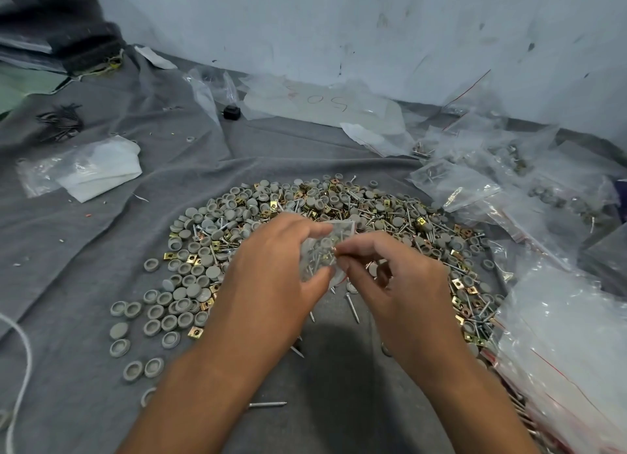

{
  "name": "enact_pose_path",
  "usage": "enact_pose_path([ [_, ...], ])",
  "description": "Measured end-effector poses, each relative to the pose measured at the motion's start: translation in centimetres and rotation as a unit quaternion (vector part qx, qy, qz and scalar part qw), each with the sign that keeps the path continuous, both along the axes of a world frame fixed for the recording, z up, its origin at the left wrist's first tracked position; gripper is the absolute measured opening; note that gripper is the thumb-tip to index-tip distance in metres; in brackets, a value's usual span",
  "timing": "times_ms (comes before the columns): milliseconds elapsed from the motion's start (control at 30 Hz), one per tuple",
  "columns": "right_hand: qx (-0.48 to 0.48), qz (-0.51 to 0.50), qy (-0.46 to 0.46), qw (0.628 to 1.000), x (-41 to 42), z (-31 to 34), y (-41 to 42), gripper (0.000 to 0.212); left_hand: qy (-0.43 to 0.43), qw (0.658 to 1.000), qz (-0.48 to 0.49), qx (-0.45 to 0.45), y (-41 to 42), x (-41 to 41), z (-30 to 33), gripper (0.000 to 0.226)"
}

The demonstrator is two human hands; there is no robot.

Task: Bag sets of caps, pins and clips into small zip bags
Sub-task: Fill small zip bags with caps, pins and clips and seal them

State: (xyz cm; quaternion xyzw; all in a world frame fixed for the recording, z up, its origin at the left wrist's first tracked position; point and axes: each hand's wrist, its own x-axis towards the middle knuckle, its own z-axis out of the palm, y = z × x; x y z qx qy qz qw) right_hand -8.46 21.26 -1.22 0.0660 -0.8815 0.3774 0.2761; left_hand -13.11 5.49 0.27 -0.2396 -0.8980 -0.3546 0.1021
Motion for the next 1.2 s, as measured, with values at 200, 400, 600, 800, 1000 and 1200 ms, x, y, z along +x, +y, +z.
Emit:
enact_pose_path([
  [200,-0.041,-0.024,0.022,0.999,0.1,0.3,0.2,0.013,-0.009,1.0,0.007,-0.01,-0.1,0.2,0.1,0.052],
  [400,-0.057,-0.064,-0.043,0.995,0.3,-0.4,2.2,0.014,0.024,0.999,0.021,0.041,-0.3,0.1,0.4,0.045],
  [600,-0.028,-0.048,-0.038,0.998,0.1,-0.3,3.1,0.038,0.109,0.989,-0.094,0.033,-0.7,0.7,1.4,0.075],
  [800,-0.151,0.017,0.049,0.987,0.8,1.4,2.8,0.014,0.141,0.972,-0.133,0.131,-0.4,1.0,1.3,0.05],
  [1000,-0.296,0.03,-0.018,0.954,1.1,1.0,2.5,0.01,-0.094,0.931,-0.046,0.348,0.2,0.2,0.8,0.041],
  [1200,-0.306,0.032,-0.039,0.951,0.8,0.6,2.8,0.017,-0.216,0.863,-0.039,0.456,0.3,-0.7,0.6,0.055],
])
